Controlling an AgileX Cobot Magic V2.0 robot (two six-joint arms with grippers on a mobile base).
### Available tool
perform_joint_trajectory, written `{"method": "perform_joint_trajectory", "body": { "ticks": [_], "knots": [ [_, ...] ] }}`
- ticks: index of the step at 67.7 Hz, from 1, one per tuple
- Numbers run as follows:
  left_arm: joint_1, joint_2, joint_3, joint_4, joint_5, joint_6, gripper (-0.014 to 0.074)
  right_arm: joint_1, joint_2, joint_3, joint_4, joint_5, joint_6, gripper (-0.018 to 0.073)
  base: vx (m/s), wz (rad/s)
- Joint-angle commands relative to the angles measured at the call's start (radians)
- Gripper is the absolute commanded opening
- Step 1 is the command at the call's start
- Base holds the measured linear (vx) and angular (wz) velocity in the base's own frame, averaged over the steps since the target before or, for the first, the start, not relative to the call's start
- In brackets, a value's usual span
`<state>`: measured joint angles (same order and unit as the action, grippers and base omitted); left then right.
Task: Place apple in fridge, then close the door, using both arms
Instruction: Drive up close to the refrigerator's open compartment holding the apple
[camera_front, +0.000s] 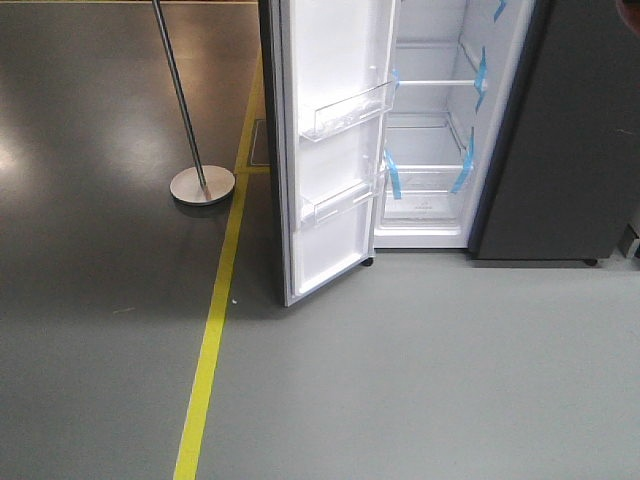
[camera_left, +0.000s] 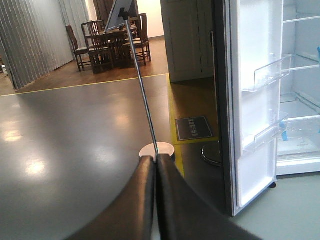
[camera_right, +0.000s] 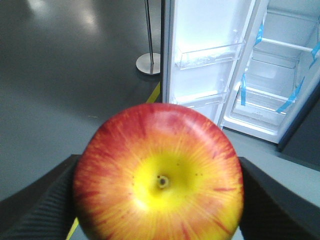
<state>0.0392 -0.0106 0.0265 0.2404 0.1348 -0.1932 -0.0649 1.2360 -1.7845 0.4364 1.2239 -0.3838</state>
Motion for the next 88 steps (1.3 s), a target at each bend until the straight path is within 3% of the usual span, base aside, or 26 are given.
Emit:
{"method": "perform_joint_trajectory", "body": {
  "ticks": [1, 88],
  "knots": [
    [-0.003, -0.017, 0.014, -0.005, -0.067, -0.002, -0.0008, -0.003, -0.018, -0.027, 0.027, -0.075, -0.006, 0.0091, 0.16, -0.01],
    [-0.003, -0.017, 0.014, -0.005, -0.067, -0.002, -0.0008, -0.003, -0.018, -0.027, 0.027, -0.075, -0.006, 0.0091, 0.14, 0.0]
  ]
}}
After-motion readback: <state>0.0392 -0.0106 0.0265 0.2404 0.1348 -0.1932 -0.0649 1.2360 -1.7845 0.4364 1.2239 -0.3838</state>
